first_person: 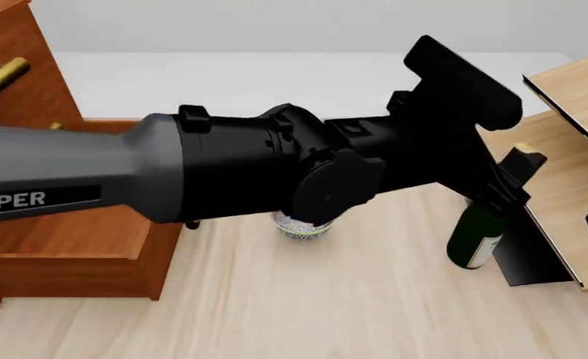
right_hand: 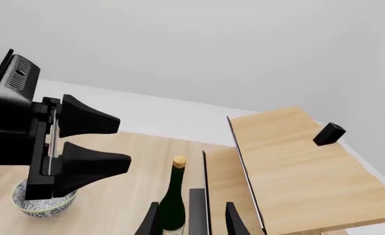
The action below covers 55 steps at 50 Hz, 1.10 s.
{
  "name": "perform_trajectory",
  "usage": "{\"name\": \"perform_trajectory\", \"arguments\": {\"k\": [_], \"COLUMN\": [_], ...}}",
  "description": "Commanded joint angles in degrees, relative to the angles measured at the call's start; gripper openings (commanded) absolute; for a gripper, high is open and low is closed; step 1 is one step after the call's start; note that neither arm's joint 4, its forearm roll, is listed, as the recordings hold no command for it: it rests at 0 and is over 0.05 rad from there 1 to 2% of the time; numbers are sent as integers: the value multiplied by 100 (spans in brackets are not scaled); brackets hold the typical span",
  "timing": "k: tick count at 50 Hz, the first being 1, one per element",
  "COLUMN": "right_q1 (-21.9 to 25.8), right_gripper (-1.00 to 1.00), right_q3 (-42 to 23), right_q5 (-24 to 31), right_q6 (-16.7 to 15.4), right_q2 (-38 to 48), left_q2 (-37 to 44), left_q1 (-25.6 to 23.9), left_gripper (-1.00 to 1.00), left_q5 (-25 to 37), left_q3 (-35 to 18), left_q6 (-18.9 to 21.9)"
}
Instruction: Put the wine bottle in the bottom drawer of the cabinet.
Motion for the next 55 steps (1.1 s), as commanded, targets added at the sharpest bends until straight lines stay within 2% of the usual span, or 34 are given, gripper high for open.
{"name": "perform_trajectory", "arguments": {"k": [1, 29, 55], "right_q1": [-23, -67, -57], "right_gripper": [100, 100, 100], "right_q3": [14, 72, 216], "right_q5": [-5, -7, -46], "right_q6": [3, -19, -36], "right_q2": [-1, 1, 0], "left_q2": [266, 1068, 1753], "left_q1": [93, 231, 340], "left_gripper": [100, 100, 100], "left_q5": [92, 352, 307], "left_q3": [-380, -1216, -1751], "left_q6": [65, 217, 83]}}
